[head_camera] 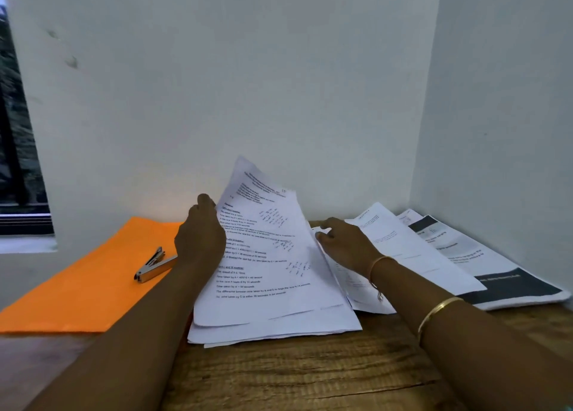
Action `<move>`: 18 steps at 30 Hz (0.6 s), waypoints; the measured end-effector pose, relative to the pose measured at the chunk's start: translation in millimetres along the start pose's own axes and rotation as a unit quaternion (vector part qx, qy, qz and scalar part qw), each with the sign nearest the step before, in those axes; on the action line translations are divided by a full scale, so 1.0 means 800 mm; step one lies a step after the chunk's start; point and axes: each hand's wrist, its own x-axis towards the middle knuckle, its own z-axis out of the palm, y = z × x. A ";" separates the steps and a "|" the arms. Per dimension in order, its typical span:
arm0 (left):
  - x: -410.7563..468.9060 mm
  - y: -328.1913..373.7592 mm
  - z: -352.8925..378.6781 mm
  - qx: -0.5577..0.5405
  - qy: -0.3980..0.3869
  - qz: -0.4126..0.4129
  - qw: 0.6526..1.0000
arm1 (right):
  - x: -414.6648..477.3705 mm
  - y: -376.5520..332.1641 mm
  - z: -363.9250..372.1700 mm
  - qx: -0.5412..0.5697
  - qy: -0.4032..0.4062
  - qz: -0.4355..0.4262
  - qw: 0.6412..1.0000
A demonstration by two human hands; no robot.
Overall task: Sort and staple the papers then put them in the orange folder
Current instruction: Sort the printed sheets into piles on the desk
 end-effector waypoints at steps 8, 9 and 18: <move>0.002 0.003 -0.003 -0.059 0.017 -0.002 0.998 | 0.010 -0.025 0.002 0.149 -0.014 0.077 0.986; 0.002 0.003 -0.003 -0.065 0.017 -0.005 0.998 | 0.012 -0.025 0.001 0.175 -0.027 0.100 0.979; 0.004 0.002 0.009 -0.074 0.001 -0.007 0.997 | 0.029 -0.027 -0.022 0.224 -0.067 0.186 0.954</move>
